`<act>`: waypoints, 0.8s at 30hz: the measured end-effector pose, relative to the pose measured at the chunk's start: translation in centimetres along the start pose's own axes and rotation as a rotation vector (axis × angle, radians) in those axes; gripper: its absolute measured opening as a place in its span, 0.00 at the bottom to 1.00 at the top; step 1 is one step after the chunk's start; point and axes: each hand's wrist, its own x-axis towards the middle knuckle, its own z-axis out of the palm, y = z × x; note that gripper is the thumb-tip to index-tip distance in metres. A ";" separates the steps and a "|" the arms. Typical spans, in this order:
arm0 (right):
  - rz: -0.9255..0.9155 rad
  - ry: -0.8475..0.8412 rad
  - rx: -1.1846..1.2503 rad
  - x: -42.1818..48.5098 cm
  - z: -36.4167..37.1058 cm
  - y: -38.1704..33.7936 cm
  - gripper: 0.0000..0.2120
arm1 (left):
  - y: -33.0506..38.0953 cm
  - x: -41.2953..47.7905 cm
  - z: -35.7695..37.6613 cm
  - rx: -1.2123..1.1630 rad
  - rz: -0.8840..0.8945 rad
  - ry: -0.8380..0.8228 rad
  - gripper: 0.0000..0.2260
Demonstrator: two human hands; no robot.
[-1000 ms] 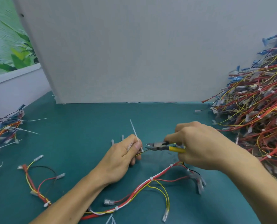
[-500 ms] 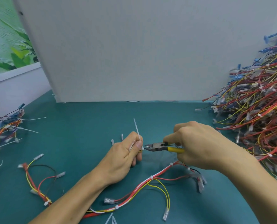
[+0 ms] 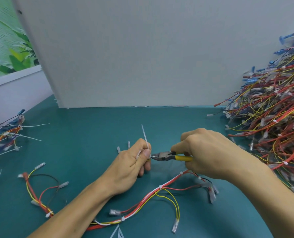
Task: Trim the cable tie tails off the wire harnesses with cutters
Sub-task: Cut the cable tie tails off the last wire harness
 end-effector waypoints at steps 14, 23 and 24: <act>-0.017 -0.007 0.020 0.2 0.1 -0.3 0.14 | 0.0 0.1 -0.1 -0.031 -0.004 -0.010 0.08; -0.040 -0.005 0.002 -0.1 0.0 -0.4 0.09 | -0.1 0.1 0.0 -0.030 0.002 -0.011 0.07; -0.043 -0.008 0.010 -0.1 0.0 -0.4 0.08 | -0.1 0.1 0.0 -0.029 0.003 -0.011 0.07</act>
